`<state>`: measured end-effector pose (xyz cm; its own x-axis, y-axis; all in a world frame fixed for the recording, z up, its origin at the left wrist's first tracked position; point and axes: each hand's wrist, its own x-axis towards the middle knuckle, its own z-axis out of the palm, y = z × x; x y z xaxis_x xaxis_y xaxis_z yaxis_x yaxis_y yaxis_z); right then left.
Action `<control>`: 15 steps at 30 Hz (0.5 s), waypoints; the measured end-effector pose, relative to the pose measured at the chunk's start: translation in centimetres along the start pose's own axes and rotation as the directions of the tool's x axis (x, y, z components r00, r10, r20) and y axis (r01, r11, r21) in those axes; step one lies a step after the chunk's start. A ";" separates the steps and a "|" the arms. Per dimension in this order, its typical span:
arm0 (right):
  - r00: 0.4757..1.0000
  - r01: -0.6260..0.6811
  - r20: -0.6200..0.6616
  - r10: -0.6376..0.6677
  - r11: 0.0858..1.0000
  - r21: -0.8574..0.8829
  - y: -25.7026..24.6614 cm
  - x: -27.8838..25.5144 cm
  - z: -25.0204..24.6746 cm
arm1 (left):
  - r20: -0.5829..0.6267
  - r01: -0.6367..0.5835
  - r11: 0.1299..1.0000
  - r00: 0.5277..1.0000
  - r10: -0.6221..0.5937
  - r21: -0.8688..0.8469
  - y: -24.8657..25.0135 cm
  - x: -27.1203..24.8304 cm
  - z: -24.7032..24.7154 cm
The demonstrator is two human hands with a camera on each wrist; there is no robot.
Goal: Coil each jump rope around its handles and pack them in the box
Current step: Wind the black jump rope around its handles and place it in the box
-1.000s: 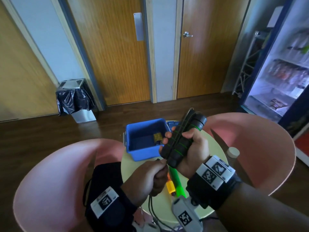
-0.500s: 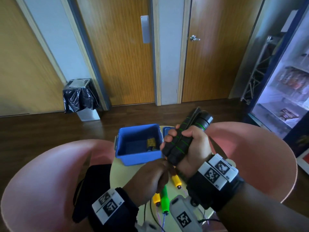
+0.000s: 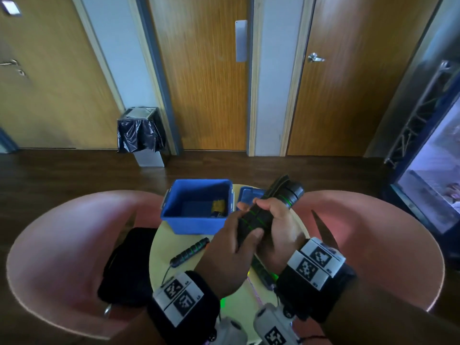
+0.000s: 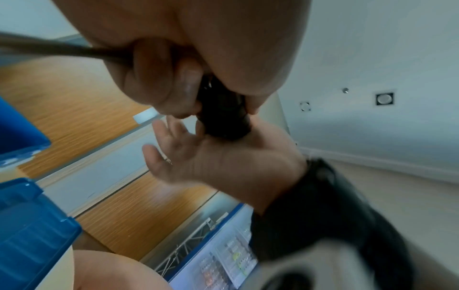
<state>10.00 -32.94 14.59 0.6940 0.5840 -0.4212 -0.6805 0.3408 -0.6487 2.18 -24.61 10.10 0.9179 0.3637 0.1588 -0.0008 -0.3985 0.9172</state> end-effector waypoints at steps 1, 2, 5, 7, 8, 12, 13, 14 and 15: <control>1.000 -0.002 -0.013 0.001 0.996 -0.094 0.1 0.1 -0.5 | -0.019 -0.002 1.000 1.000 0.002 0.013 0.0 -0.2 -0.2; 1.000 0.007 -0.015 -0.010 0.979 -0.202 0.2 0.2 -1.0 | -0.031 0.003 0.999 1.000 -0.002 0.040 -0.1 -0.2 -0.5; 0.993 -0.008 0.079 0.093 0.697 -0.717 -0.7 -0.2 -2.4 | -0.028 0.030 0.994 0.999 -0.027 0.101 -0.1 -0.3 -2.4; 0.931 0.094 0.152 0.333 0.184 -0.978 -2.4 -0.9 -3.0 | -0.011 0.033 0.979 0.999 -0.032 0.203 -0.5 -0.1 -3.8; 0.886 0.215 0.175 0.429 -0.046 -0.975 -3.1 -1.2 -3.1 | 0.002 0.041 0.963 0.999 -0.043 0.267 -0.8 -0.1 -4.5; 0.813 0.569 0.544 0.206 -0.473 -0.672 -5.5 -1.3 -2.7 | 0.092 0.024 0.909 0.993 -0.068 0.415 -1.6 0.0 -6.4; 0.756 0.600 0.642 0.127 -0.527 -0.602 -5.6 -1.3 -2.2 | 0.121 0.007 0.901 0.990 -0.066 0.433 -1.5 0.1 -6.6; 0.716 0.606 0.690 0.104 -0.583 -0.541 -5.5 -1.0 -1.7 | 0.147 -0.005 0.893 0.987 -0.068 0.451 -1.3 0.3 -6.7; 0.709 0.579 0.695 0.121 -0.662 -0.476 -5.2 -0.5 -1.4 | 0.168 -0.022 0.886 0.984 -0.064 0.464 -0.9 0.5 -6.7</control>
<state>13.56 -36.04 17.31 0.2465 0.9671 0.0634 0.9642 -0.2381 -0.1163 -0.05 -18.46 11.78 0.9696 0.2419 0.0360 0.1637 -0.7514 0.6392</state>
